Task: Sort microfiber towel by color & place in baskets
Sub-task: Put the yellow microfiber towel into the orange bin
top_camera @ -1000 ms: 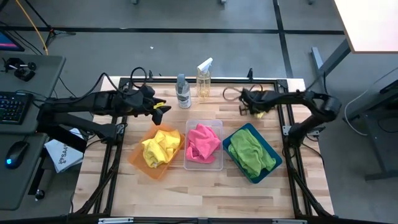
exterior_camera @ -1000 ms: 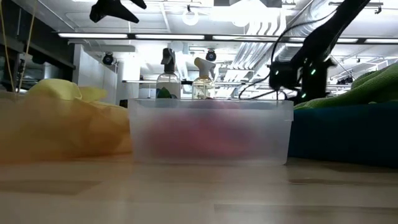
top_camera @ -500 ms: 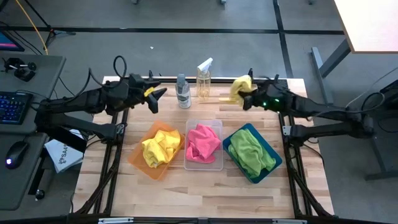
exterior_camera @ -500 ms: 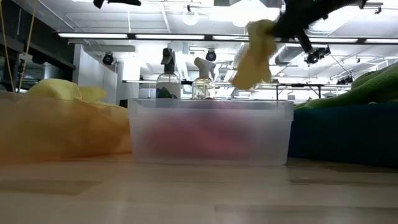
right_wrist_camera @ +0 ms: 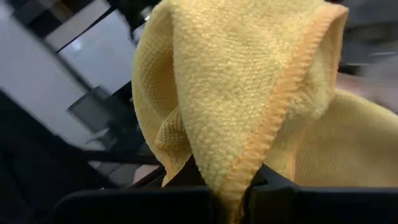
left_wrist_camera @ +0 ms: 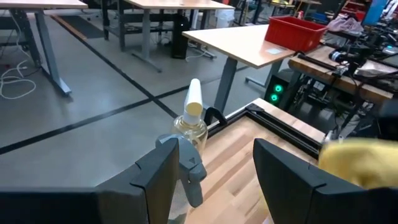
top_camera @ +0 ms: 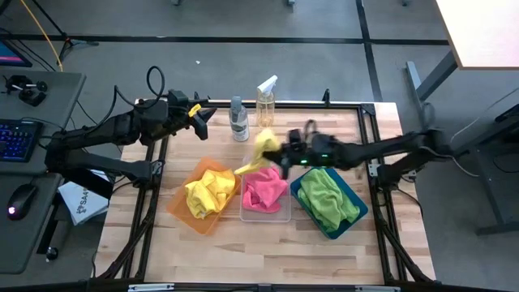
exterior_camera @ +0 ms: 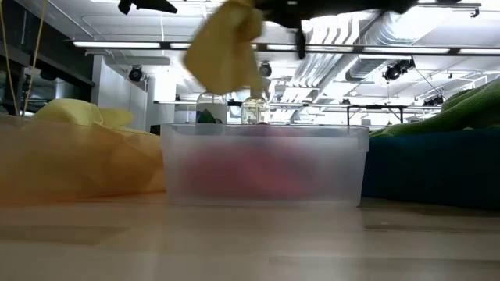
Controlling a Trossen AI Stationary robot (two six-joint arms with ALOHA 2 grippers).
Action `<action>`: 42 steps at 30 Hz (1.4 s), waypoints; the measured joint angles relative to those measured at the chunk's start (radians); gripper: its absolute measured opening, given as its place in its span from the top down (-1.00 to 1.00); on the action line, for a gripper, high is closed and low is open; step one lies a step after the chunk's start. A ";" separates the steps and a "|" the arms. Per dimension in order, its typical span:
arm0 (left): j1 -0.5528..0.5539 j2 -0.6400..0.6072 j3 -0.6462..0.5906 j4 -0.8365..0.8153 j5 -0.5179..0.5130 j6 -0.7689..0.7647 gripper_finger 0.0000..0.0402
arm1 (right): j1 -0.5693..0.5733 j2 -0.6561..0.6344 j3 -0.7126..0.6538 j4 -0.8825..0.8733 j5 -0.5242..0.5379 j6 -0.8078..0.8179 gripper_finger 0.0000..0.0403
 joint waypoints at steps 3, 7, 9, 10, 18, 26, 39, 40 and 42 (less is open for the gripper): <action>0.004 0.000 0.000 0.000 0.000 0.001 0.03 | 0.000 0.155 0.147 0.002 -0.091 -0.071 1.00; 0.004 -0.007 0.000 -0.001 0.002 0.018 0.03 | 0.000 0.338 0.367 -0.024 -0.239 -0.174 1.00; 0.004 -0.012 0.000 0.001 0.002 0.018 0.03 | 0.000 0.417 0.469 -0.071 -0.303 -0.210 1.00; 0.004 -0.017 0.001 0.000 0.002 0.018 0.03 | 0.000 0.453 0.521 -0.098 -0.330 -0.225 1.00; 0.004 -0.033 0.001 -0.001 0.002 0.018 0.03 | 0.000 0.699 0.805 -0.225 -0.524 -0.250 1.00; 0.004 -0.034 0.001 -0.001 0.002 -0.004 0.03 | 0.008 0.864 0.893 -0.257 -0.543 -0.160 1.00; 0.003 -0.034 0.001 -0.001 0.009 -0.018 0.03 | 0.008 0.926 0.892 -0.464 -0.461 -0.155 0.28; 0.003 -0.034 0.001 -0.001 0.009 -0.018 0.03 | 0.008 0.913 0.892 -0.478 -0.452 -0.192 0.18; 0.003 -0.034 0.001 -0.001 0.009 -0.015 0.03 | 0.006 0.877 0.892 -0.519 -0.427 -0.257 -0.01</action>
